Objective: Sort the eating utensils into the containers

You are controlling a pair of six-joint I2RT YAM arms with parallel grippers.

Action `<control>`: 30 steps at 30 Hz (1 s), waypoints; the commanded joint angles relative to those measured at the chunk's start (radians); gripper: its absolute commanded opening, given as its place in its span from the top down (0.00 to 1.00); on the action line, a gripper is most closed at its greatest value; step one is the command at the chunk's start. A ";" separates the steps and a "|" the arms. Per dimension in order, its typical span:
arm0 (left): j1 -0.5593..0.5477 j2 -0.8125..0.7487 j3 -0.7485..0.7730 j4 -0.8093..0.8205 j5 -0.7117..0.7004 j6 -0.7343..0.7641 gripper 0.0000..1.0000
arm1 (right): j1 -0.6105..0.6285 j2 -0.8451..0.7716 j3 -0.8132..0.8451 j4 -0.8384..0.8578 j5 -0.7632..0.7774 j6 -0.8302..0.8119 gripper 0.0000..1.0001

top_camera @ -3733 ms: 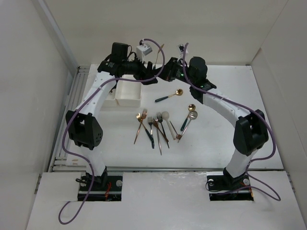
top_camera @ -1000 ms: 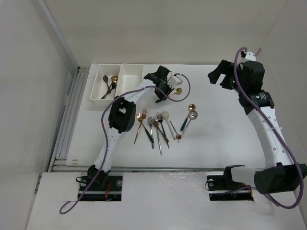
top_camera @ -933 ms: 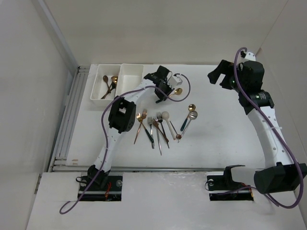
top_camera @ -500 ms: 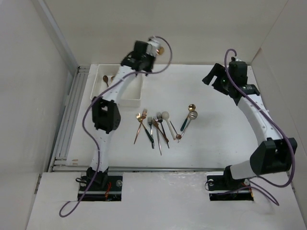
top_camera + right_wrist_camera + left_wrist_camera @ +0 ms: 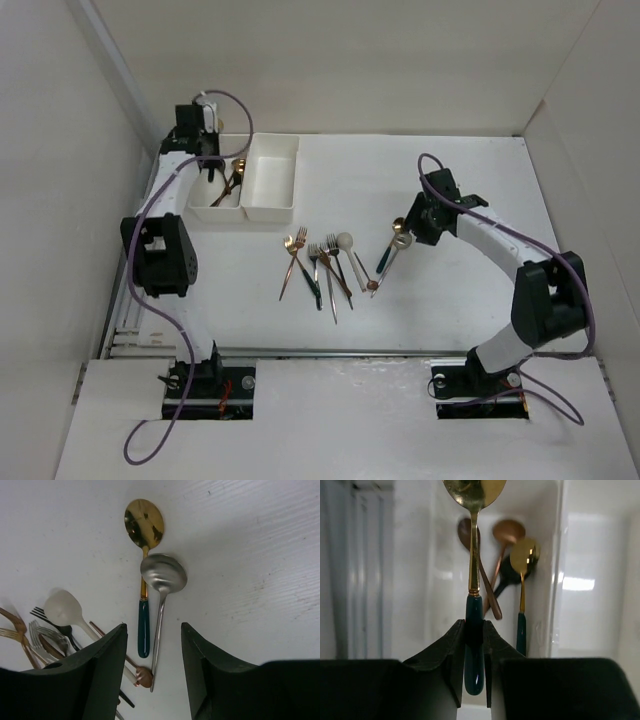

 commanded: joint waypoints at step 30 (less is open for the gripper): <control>-0.089 0.115 0.267 -0.249 0.164 0.170 0.44 | 0.085 0.306 0.047 -0.167 0.034 0.054 1.00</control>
